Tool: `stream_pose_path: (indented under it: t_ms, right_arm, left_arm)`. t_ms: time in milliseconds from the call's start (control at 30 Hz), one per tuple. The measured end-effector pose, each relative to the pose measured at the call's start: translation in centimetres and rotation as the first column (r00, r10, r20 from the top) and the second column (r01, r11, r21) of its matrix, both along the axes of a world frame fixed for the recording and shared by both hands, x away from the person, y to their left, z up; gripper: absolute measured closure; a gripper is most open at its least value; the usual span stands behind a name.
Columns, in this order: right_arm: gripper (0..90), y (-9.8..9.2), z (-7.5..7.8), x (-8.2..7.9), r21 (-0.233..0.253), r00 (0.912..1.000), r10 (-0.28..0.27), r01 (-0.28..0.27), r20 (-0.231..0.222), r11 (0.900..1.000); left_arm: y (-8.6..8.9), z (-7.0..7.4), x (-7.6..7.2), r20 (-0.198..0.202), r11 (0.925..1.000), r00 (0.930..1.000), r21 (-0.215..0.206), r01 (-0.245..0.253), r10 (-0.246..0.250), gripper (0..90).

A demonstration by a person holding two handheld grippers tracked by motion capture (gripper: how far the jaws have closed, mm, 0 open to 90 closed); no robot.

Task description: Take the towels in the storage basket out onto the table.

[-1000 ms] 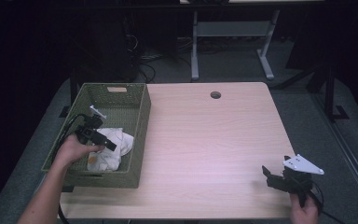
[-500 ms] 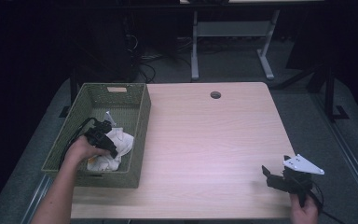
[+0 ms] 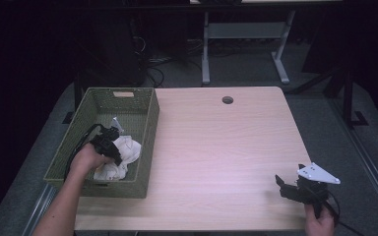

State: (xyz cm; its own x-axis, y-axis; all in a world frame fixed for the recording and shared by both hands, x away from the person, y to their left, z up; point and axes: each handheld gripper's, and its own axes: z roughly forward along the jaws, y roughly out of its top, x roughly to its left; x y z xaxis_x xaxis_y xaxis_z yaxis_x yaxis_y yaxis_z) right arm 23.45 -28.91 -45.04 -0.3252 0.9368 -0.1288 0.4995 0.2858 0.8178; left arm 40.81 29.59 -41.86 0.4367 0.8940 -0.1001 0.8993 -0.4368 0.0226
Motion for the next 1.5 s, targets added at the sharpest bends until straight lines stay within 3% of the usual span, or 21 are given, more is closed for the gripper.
stream_pose_path:
  t_ms: [233, 400, 600, 667, 800, 900, 1167, 1467, 1500]
  right_arm:
    - [13.9, -0.3, 0.1, -0.1, 0.007, 0.9999, -0.006, 0.006, 0.008, 1.0]
    - [13.9, -0.4, 0.0, 0.0, 0.013, 0.9999, -0.009, 0.009, 0.006, 1.0]
    - [13.9, -0.5, -0.1, 0.1, 0.011, 0.9999, -0.01, 0.01, -0.002, 1.0]
    - [13.9, -0.6, -0.1, 0.1, 0.016, 0.9999, -0.012, 0.012, 0.0, 1.0]
    - [13.9, -0.7, -0.1, 0.1, 0.017, 0.9999, -0.014, 0.014, 0.001, 1.0]
    - [13.9, -0.7, 0.0, 0.0, 0.017, 0.9999, -0.015, 0.015, 0.004, 1.0]
    - [13.9, -0.4, 0.0, 0.1, 0.013, 0.9999, -0.015, 0.015, 0.0, 1.0]
    - [13.9, -0.4, 0.0, 0.1, 0.013, 0.9999, -0.016, 0.016, -0.002, 1.0]
    - [13.9, -0.4, 0.0, 0.1, 0.01, 0.9999, -0.016, 0.016, -0.002, 1.0]
  left_arm:
    - [0.7, 0.6, 0.2, 0.016, 0.9982, 0.9999, -0.061, 0.0, 0.001, 72.2]
    - [1.0, 1.4, 0.0, 0.047, 0.9914, 0.9987, -0.13, -0.011, 0.017, 72.5]
    - [1.7, 2.3, 0.0, 0.063, 0.9808, 0.9973, -0.193, -0.025, 0.038, 72.5]
    - [2.0, 2.9, 0.1, 0.074, 0.9704, 0.9958, -0.239, -0.035, 0.054, 72.5]
    - [2.2, 3.6, 0.0, 0.096, 0.9638, 0.9941, -0.265, -0.023, 0.051, 72.5]
    - [2.4, 4.2, -0.1, 0.108, 0.9526, 0.9926, -0.303, -0.02, 0.056, 72.5]
    - [3.9, 5.3, -0.5, 0.13, 0.9114, 0.9858, -0.409, -0.045, 0.107, 72.5]
    - [5.5, 6.5, -1.1, 0.148, 0.8699, 0.9763, -0.489, -0.066, 0.158, 72.4]
    - [5.6, 6.6, -1.1, 0.154, 0.8698, 0.9766, -0.49, -0.057, 0.151, 72.4]
